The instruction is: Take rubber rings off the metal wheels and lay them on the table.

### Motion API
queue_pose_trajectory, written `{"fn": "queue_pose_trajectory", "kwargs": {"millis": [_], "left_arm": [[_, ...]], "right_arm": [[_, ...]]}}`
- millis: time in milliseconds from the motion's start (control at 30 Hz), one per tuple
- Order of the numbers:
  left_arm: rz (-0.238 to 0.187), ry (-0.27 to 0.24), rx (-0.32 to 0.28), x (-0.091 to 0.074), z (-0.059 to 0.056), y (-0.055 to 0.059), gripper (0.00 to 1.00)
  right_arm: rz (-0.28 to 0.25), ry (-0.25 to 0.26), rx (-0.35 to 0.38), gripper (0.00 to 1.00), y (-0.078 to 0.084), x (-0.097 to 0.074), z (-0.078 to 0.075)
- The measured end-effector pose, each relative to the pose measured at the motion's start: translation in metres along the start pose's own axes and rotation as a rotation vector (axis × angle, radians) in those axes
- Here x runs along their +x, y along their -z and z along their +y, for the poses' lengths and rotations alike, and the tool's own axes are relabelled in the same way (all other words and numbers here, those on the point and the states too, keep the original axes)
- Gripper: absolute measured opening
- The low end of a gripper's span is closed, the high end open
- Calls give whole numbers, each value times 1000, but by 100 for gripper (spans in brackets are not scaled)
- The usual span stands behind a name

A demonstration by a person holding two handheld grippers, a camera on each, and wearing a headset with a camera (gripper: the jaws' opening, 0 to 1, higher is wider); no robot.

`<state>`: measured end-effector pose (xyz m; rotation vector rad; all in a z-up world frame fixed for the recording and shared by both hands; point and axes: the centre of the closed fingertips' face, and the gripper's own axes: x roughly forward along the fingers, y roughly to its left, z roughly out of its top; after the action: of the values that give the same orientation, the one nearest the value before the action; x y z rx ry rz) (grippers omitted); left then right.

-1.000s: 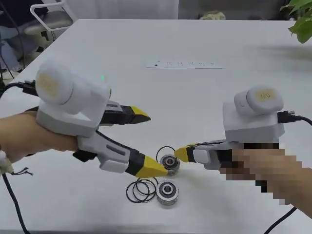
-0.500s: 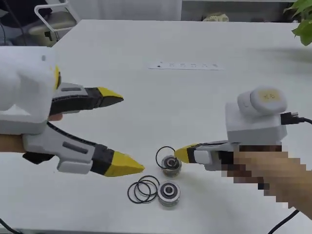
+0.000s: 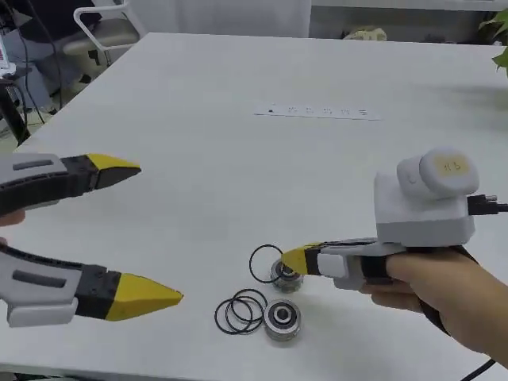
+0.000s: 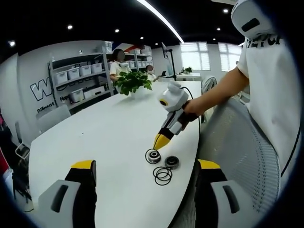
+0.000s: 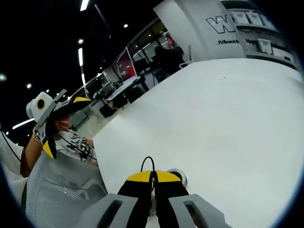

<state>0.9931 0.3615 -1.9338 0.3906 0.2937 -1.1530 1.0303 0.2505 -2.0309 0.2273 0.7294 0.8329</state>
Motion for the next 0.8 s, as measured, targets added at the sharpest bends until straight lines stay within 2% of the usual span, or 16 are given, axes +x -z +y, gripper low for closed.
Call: {"fn": "queue_pose_trajectory", "kwargs": {"millis": [167,400,633,800], "left_arm": [[4,-19,-63,-3,-4,17,84],[13,-34,-115,-1,-11,34,83],[18,-25,-146,6,-18,42,84],[19,-18,-160,8,-21,43,84]], "right_arm": [[6,-21,-6,0,1,1,6],[18,-45,-13,0,4,4,14],[34,-72,-29,0,9,9,25],[61,-91,-48,0,16,14,33]]}}
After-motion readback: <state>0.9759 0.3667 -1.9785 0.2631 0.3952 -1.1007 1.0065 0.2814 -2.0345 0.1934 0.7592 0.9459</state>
